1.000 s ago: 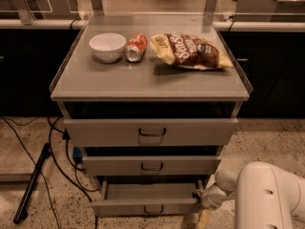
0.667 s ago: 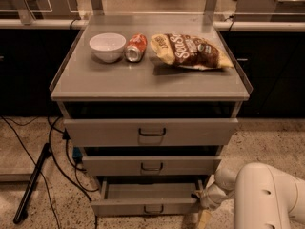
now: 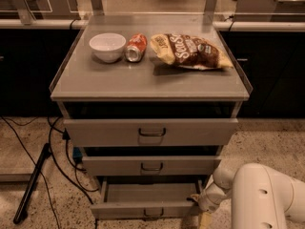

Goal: Open bottom drawer

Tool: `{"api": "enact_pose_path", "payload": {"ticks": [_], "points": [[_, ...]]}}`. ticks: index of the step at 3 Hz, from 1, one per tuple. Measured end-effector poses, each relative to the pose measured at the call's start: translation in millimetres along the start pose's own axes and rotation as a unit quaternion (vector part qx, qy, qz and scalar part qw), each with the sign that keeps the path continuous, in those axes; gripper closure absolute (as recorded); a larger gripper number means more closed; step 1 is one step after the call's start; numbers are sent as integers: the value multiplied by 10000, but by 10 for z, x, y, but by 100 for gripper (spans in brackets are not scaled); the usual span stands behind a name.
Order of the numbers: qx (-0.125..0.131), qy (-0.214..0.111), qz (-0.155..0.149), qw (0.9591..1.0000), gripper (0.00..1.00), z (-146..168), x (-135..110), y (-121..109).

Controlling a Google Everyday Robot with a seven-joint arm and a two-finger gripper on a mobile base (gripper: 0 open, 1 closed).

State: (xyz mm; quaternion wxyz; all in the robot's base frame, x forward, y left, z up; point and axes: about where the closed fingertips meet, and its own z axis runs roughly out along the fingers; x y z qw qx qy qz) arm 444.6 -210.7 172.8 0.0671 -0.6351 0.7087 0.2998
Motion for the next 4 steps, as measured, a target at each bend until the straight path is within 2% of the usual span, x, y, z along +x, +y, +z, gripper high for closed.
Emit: {"api": "enact_pose_path", "payload": {"ticks": [1, 2, 3, 4], "points": [[-301, -5, 7, 9995, 0, -18, 38, 176], [-543, 32, 175, 9984, 0, -80, 156, 377], [-856, 129, 525, 9949, 0, -192, 362, 668], [-1123, 233, 737, 9907, 0, -258, 470, 865]]}}
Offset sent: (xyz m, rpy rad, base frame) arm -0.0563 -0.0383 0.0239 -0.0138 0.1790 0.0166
